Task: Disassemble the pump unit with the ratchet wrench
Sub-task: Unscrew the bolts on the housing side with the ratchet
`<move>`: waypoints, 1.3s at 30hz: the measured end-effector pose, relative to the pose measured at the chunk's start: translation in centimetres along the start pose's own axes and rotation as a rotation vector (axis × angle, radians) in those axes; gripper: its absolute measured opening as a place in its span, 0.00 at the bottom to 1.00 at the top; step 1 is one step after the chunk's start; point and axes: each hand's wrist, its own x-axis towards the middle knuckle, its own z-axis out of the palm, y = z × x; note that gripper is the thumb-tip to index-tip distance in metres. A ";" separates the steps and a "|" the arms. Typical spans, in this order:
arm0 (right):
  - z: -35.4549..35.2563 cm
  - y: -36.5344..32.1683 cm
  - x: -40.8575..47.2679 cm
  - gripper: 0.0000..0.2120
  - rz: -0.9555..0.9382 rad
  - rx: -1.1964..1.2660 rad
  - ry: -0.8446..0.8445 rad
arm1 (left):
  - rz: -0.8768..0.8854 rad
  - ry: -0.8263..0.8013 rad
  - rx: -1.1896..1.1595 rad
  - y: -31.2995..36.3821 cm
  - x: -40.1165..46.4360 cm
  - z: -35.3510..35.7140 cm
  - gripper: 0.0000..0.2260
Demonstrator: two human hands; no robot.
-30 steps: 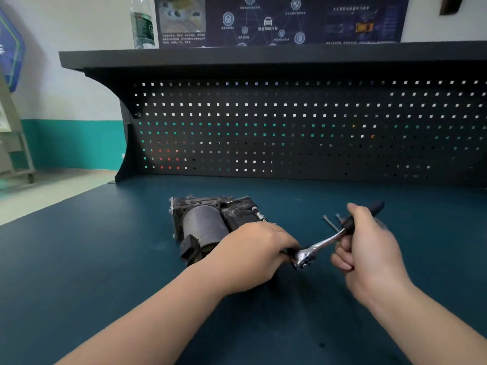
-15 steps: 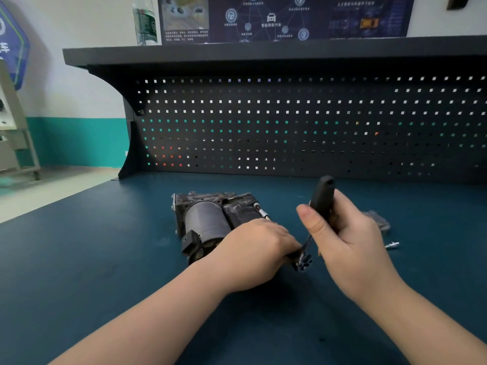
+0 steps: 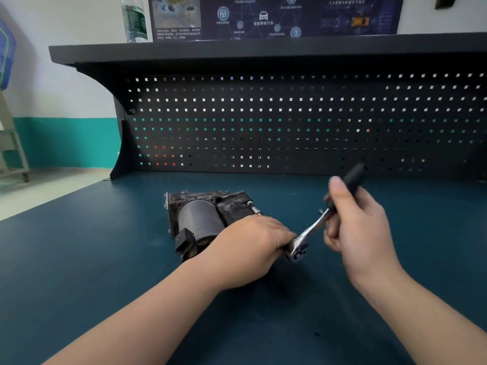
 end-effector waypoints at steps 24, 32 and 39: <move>0.4 -0.9 -0.6 0.16 0.061 -0.126 0.008 | -0.068 0.060 0.016 0.5 -0.2 0.1 0.08; -0.3 0.4 0.2 0.18 0.315 0.130 0.168 | -0.059 -0.007 -0.026 0.2 0.0 -0.2 0.13; 0.9 -0.8 -1.5 0.18 -0.257 -0.407 -0.126 | -0.056 0.024 0.036 0.4 0.0 0.0 0.04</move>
